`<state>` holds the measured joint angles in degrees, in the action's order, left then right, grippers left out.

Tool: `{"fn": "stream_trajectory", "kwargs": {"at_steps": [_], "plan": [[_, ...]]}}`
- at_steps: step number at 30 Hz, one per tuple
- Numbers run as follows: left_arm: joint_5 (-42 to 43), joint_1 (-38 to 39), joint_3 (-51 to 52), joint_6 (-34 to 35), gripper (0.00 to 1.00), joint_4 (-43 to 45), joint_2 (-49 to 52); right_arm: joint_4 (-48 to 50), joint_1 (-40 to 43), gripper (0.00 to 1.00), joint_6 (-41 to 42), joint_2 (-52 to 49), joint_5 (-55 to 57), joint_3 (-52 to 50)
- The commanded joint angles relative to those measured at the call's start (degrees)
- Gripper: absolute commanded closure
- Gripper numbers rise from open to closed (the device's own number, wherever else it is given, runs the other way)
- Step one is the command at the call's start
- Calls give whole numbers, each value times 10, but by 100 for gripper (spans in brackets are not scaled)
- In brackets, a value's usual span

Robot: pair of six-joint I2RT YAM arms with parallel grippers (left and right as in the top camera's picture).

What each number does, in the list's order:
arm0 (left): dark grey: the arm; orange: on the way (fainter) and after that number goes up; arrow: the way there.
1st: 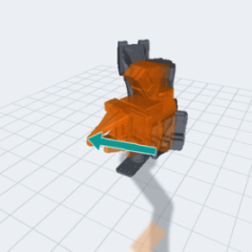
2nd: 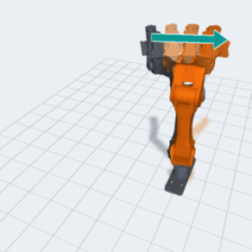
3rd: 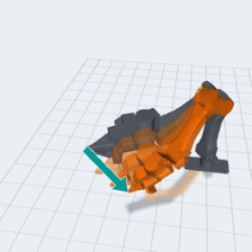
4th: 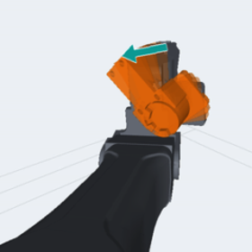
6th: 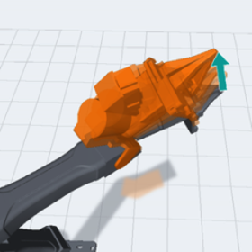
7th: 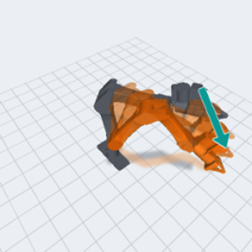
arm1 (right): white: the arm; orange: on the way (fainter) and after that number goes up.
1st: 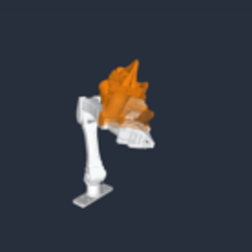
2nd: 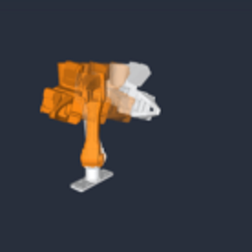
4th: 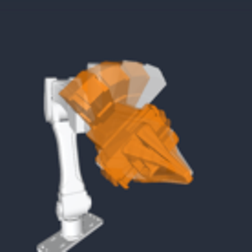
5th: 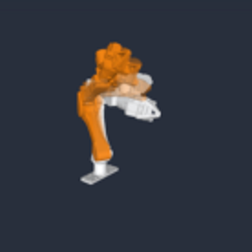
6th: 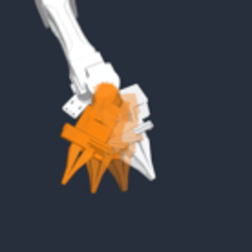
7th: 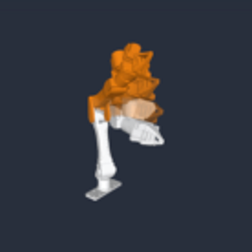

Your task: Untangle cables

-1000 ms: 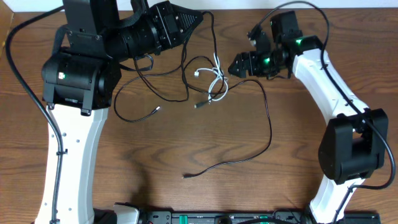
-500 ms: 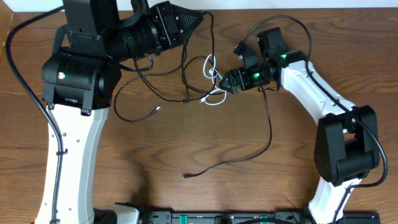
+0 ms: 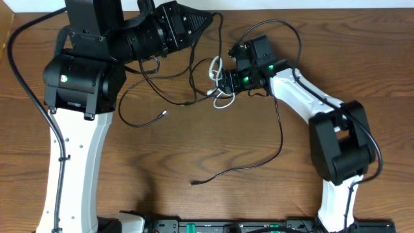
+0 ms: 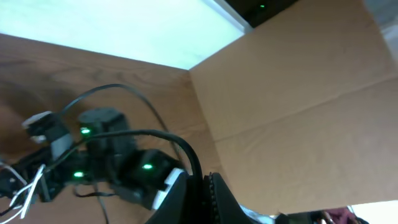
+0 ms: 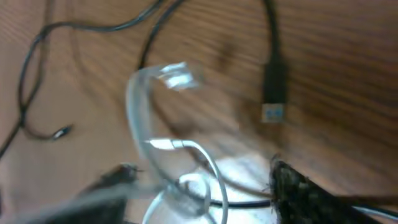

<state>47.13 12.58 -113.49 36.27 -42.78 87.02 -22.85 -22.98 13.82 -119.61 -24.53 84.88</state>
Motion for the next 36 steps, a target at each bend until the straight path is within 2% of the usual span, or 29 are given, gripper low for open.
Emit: {"fn": "stream_trajectory", "kwargs": {"at_steps": [1,4,8,13,23,30,36], "plan": [[78,-1,-7,19,92,33,-10,1,6,58,33,-24,30,-3],[105,-13,-7,42,92,54,-21,-13,17,99,36,-25,49,-3],[103,-63,-7,45,93,56,-41,-35,45,99,50,-25,52,-2],[103,-166,-7,45,92,49,-58,-80,107,99,65,-15,52,-2],[103,-369,-7,45,93,-43,-57,-173,271,99,27,76,54,-2],[103,-456,-7,45,92,-73,-57,-214,318,99,22,106,89,-2],[103,-459,-7,32,93,-79,-57,-215,315,99,-36,106,-7,-2]]}}
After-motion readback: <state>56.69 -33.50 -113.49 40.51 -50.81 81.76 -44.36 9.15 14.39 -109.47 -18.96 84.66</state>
